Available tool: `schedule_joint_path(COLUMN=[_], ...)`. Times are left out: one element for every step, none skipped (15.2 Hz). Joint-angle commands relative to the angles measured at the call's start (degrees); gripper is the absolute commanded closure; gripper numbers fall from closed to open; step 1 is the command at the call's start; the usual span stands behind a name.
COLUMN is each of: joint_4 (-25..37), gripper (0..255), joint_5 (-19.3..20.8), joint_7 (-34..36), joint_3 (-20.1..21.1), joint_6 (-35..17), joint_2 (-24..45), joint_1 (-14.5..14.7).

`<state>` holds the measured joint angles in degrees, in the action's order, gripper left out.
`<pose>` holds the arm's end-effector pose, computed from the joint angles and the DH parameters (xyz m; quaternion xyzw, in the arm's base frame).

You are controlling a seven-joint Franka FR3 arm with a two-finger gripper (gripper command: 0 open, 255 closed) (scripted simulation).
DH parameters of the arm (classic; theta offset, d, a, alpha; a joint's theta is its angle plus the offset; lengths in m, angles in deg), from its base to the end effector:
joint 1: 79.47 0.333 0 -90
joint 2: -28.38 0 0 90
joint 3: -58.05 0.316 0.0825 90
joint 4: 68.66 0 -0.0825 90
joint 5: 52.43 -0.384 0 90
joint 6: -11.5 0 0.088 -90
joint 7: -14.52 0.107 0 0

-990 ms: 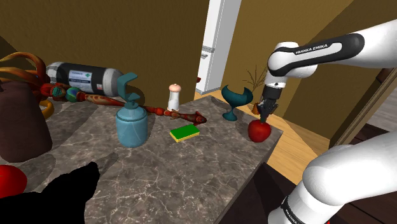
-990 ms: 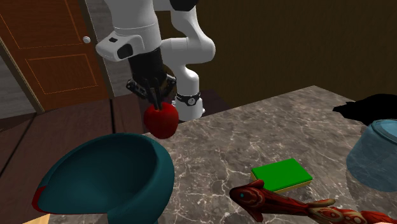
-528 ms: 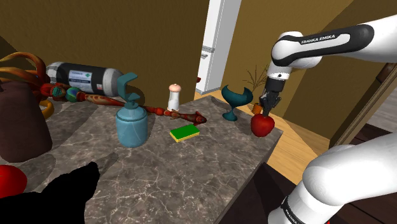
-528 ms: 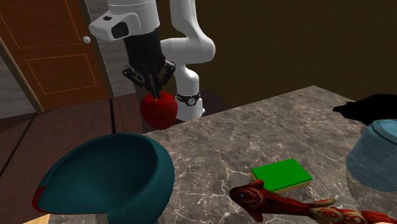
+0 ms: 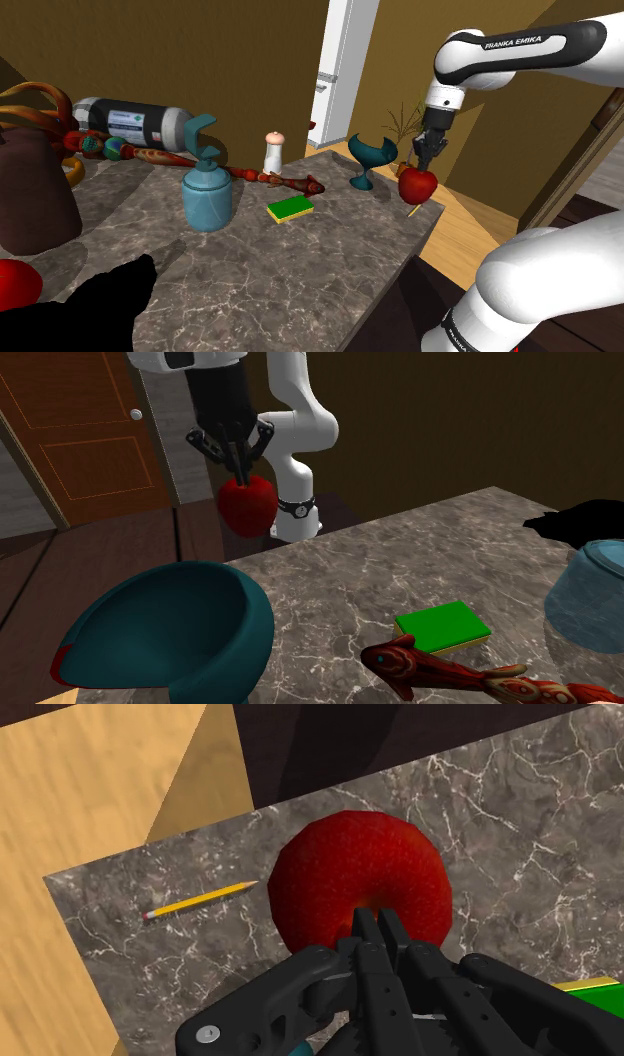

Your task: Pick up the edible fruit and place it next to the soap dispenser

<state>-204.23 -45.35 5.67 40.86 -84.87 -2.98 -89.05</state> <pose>0.3255 -0.1898 0.5028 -0.9900 0.1172 0.0692 0.0377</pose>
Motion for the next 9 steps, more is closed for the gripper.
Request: schedule_joint_path(joint_4=[1.5,2.3,3.0,3.8,4.6,5.3,6.1,7.0,7.8], gripper=[255,255,255,255,255,255,255,255,255], joint_5=[-0.1,-0.1,-0.2,-0.3,-0.3,-0.4,-0.4,-0.5,-0.6], joint_7=[-0.1,-0.1,-0.1,-0.1,-0.1,-0.1,-0.1,-0.1,-0.1], joint_3=[0.1,0.2,0.3,0.4,0.5,0.5,0.6,0.7,0.8], joint_6=[1.7,2.4,3.2,4.0,4.7,5.5,6.3,7.0,7.8], joint_2=[-0.1,-0.2,-0.2,-0.2,-0.2,-0.1,-0.1,0.0,0.0], joint_1=[0.0,0.0,0.1,0.1,0.1,0.2,0.2,0.3,0.3])
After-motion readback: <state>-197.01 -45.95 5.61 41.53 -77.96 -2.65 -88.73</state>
